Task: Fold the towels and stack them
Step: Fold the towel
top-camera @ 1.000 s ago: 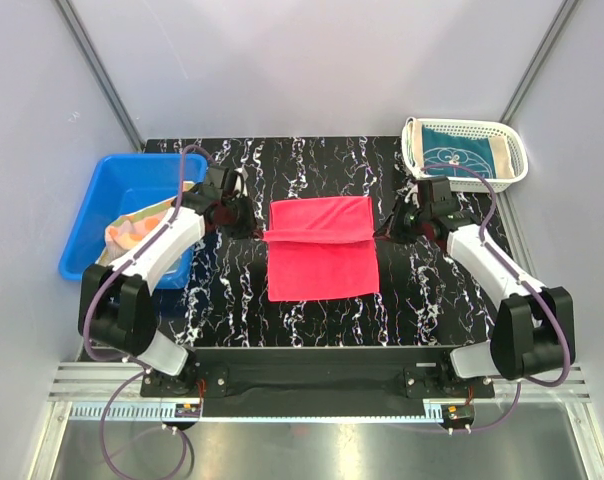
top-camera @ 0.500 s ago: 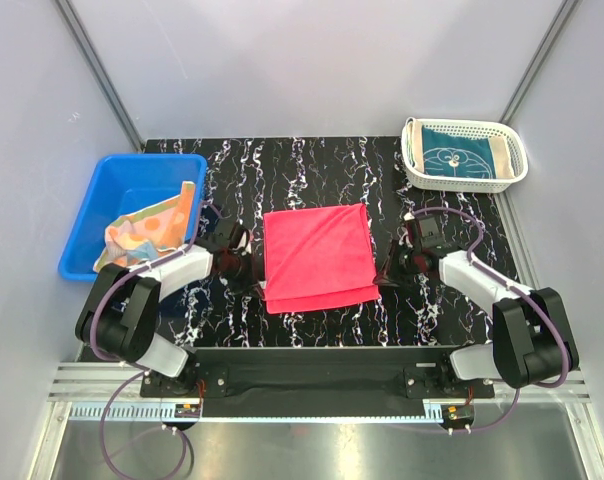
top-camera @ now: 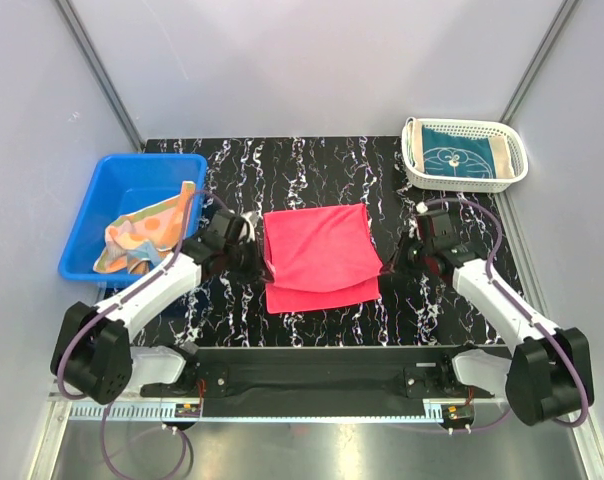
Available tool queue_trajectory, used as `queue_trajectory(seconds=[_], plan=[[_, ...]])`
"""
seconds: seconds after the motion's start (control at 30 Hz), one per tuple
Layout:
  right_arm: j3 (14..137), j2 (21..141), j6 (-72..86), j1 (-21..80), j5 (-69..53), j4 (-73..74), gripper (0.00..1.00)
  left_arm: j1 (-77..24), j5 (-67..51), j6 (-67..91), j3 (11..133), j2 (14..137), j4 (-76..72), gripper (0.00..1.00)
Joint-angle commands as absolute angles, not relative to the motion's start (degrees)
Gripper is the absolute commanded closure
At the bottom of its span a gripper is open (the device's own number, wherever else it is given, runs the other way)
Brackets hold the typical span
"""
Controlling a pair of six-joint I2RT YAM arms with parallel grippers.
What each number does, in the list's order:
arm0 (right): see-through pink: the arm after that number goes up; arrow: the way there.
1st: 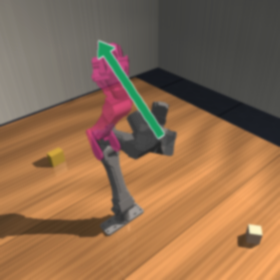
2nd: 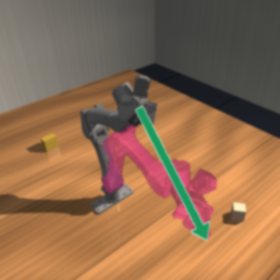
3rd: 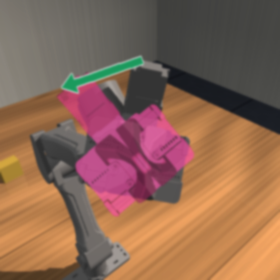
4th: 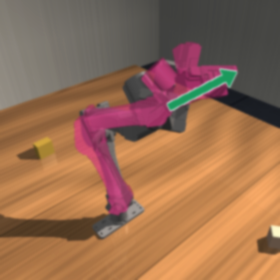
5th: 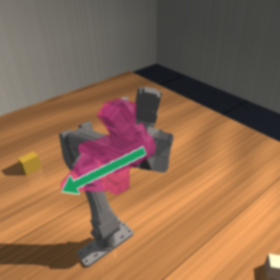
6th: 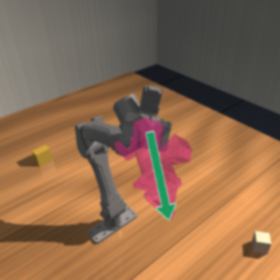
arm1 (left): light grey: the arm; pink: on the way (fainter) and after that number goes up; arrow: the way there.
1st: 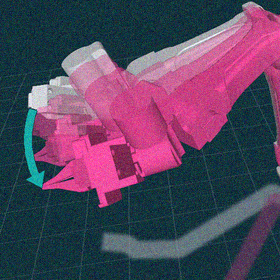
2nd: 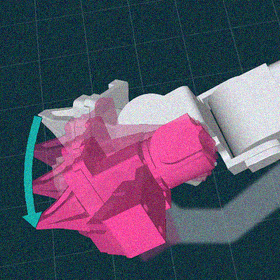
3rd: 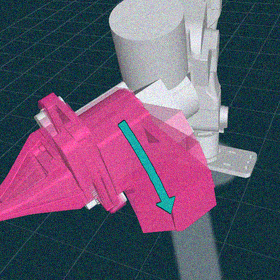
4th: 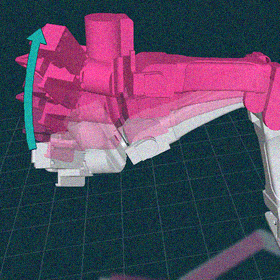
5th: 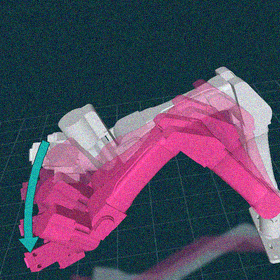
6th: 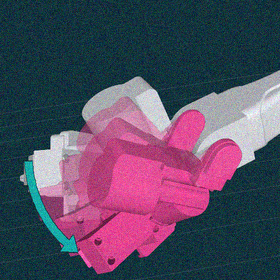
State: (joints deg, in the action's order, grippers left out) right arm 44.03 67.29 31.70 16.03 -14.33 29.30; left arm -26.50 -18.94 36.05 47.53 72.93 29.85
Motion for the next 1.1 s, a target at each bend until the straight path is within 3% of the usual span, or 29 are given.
queue_trajectory(seconds=[0.0, 0.27, 0.5, 0.63, 0.7, 0.73, 0.83, 0.9, 1.07], plan=[[36.8, 66.5, 34.9, 16.8, -15.1, 27.9, 1.0, -27.7, -17.6, 38.6, 40.4, 74.4, 26.6, 1.0], [30.9, 69.3, 35.6, 17.1, -15.0, 20.3, 1.0, -28.4, -16.8, 38.7, 34.1, 78.8, 20.9, 1.0], [29.6, 71.1, 37.1, 17.4, -14.4, 19.4, 1.0, -28.4, -16.4, 38.7, 31.6, 75.5, 21.4, 1.0], [29.3, 70.6, 38.3, 17.8, -14.7, 20.5, 0.86, -28.4, -16.6, 39.5, 30.1, 74.4, 21.6, 1.0], [29.7, 69.9, 39.1, 17.8, -14.7, 21.7, 0.77, -28.5, -15.7, 39.5, 30.3, 74.0, 23.5, 0.89], [30.2, 69.1, 39.2, 17.8, -14.3, 23.7, 0.75, -28.5, -14.8, 39.6, 31.1, 73.7, 24.3, 0.71], [34.0, 67.2, 38.3, 17.8, -11.8, 28.4, 0.63, -28.4, -12.1, 39.7, 35.8, 72.6, 28.6, 0.55], [37.3, 67.0, 37.2, 17.8, -10.7, 28.5, 0.58, -28.2, -9.9, 38.2, 40.0, 73.1, 31.5, 0.54], [49.2, 76.5, 28.3, 17.8, -10.6, 22.2, 0.57, -21.9, -4.8, 33.0, 56.3, 83.1, 33.7, 0.53]])
